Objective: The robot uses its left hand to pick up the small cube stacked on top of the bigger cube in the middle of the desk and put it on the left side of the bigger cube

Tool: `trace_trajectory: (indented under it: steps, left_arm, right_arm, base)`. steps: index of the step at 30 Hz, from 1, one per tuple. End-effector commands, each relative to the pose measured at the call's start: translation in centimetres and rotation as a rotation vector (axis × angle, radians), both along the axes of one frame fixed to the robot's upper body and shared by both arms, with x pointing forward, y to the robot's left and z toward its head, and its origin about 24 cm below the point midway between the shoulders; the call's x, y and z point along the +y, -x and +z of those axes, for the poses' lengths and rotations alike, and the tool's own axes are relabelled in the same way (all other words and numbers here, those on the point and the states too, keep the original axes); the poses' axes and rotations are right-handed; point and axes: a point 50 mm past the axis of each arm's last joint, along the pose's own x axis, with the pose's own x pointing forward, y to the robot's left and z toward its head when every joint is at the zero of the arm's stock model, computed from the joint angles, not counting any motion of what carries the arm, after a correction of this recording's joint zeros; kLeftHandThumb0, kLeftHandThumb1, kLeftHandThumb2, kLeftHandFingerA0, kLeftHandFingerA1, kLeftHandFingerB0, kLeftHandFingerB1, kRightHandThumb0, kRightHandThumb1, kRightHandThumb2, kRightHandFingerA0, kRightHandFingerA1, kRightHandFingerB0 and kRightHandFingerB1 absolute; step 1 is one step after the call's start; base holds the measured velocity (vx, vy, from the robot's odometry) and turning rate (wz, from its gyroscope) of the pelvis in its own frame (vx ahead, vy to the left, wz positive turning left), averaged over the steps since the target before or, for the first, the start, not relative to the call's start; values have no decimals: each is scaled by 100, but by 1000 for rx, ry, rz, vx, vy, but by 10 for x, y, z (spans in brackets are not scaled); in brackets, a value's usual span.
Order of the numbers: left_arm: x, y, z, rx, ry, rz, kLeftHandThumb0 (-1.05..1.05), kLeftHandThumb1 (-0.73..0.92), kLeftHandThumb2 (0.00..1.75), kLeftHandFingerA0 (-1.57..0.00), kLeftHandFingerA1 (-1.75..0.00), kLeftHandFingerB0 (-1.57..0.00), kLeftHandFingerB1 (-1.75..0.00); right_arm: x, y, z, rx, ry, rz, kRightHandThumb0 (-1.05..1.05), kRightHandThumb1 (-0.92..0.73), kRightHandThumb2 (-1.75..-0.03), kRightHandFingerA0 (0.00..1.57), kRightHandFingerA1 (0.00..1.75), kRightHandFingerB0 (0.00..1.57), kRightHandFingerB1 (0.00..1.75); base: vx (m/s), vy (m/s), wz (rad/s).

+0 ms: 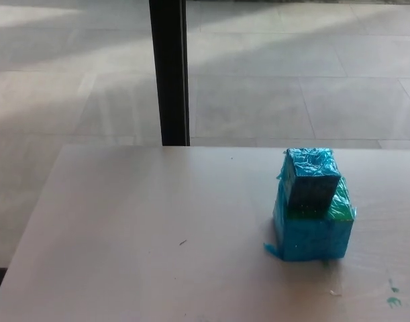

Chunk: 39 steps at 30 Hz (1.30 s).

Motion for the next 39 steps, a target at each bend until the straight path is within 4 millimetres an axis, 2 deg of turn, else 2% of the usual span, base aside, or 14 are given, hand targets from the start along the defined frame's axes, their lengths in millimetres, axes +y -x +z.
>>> trace_trajectory:
  steps: [1, 8, 9, 10, 16, 19, 22, 23, 25, 29, 30, 34, 38, 39]
  left_arm:
    - [16, -22, 30, -35, -76, -15, -81, 85, 66, -13, -61, -14, -39]
    - [15, -93, 97, -146, -255, -245, -81, 89, 67, -15, -52, -15, -35]
    - [11, -111, 119, -203, -291, -305, -38, 47, 108, -3, -54, 0, -50]
    - [6, -126, 138, -266, -321, -331, -82, 86, 66, -10, -49, -23, -35]
    - [-17, -170, 187, -376, -347, -414, -85, 63, 100, -7, -52, -3, -42]
    - [-42, -196, 214, -412, -382, -485, -85, 82, 65, -12, -44, -18, -34]
    - [-72, -222, 239, -458, -418, -634, -39, 44, 105, -3, -53, 0, -49]
    - [-83, -228, 248, -463, -442, -664, -82, 85, 66, -14, -45, -19, -32]
    - [-94, -235, 257, -479, -469, -725, -39, 44, 106, -2, -52, 0, -49]
    - [-134, -252, 285, -544, -505, -834, -89, 83, 65, -21, -49, -21, -34]
    - [-169, -259, 300, -561, -542, -943, -40, 39, 104, -3, -54, 0, -50]
    - [-203, -263, 308, -563, -555, -999, -89, 83, 65, -9, -45, -14, -33]
    - [-245, -272, 314, -578, -593, -1125, -40, 40, 104, -2, -52, 0, -50]
    - [-253, -274, 316, -580, -623, -1140, -93, 77, 68, -13, -49, -12, -36]
  right_arm:
    - [-5, 0, 4, -23, -47, -2, -54, -55, -92, 51, 70, 28, 51]
    - [-7, 4, 5, -16, -50, 12, -59, -56, -93, 48, 69, 28, 51]
    - [-7, 4, 5, -16, -49, 12, -55, -55, -93, 49, 69, 28, 51]
    - [-7, 4, 5, -14, -53, 14, -55, -55, -93, 48, 69, 27, 51]
    - [-8, 2, 6, -12, -44, 3, -52, -70, -61, 52, 67, 35, 38]
    - [-7, 2, 5, -3, -45, 10, -56, -56, -93, 52, 71, 28, 51]
    - [-8, 2, 6, -4, -47, 9, -57, -56, -93, 50, 70, 28, 51]
    - [-8, 2, 6, -8, -49, 12, -57, -56, -93, 50, 70, 28, 51]
    - [-8, 2, 7, -9, -43, 24, -57, -56, -93, 49, 70, 28, 51]
    - [-8, 2, 6, -9, -45, -2, -52, -69, -61, 53, 63, 36, 37]
    - [-9, 3, 6, -8, -47, -4, -52, -69, -61, 54, 65, 36, 37]
    - [-10, 7, 5, 9, -39, -12, -53, -55, -92, 50, 67, 29, 51]
    - [-9, 9, 4, 0, -58, -15, -56, -56, -92, 48, 69, 29, 51]
    - [-9, 9, 3, 1, -56, -16, -56, -56, -93, 49, 69, 29, 52]
  base:
    - [0, 0, 0]
    - [0, 0, 0]
    - [0, 0, 0]
    - [0, 0, 0]
    - [0, 0, 0]
    - [0, 0, 0]
    - [0, 0, 0]
    - [0, 0, 0]
    - [0, 0, 0]
    - [0, 0, 0]
    - [0, 0, 0]
    - [0, 0, 0]
    - [0, 0, 0]
    - [0, 0, 0]
